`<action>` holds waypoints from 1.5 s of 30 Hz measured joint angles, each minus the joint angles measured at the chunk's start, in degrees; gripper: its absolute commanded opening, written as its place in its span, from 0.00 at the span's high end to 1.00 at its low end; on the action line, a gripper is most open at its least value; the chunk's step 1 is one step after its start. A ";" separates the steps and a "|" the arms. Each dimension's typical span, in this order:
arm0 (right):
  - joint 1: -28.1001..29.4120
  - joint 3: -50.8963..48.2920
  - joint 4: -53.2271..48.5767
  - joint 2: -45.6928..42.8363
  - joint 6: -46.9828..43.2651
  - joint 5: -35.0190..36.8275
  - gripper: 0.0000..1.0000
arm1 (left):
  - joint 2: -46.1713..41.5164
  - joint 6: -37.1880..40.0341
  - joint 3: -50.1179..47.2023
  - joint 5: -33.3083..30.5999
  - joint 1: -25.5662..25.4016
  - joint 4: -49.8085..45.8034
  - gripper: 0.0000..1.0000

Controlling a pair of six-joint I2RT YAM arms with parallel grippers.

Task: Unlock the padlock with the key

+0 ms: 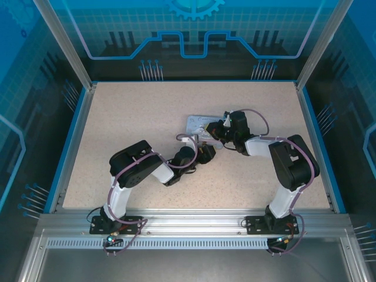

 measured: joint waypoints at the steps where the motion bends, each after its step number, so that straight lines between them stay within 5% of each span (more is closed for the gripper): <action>1: -0.02 0.00 0.00 0.00 0.00 0.00 1.00 | 0.00 -0.24 0.00 -0.61 -0.26 -0.04 0.43; 15: -0.02 -0.02 0.20 0.04 0.66 0.11 1.00 | 0.00 -5.18 1.22 -6.29 -1.38 -4.13 0.59; 45: -0.02 -0.46 1.75 0.37 0.87 -0.04 1.00 | 0.00 -6.34 3.78 -8.24 -1.49 -10.43 0.87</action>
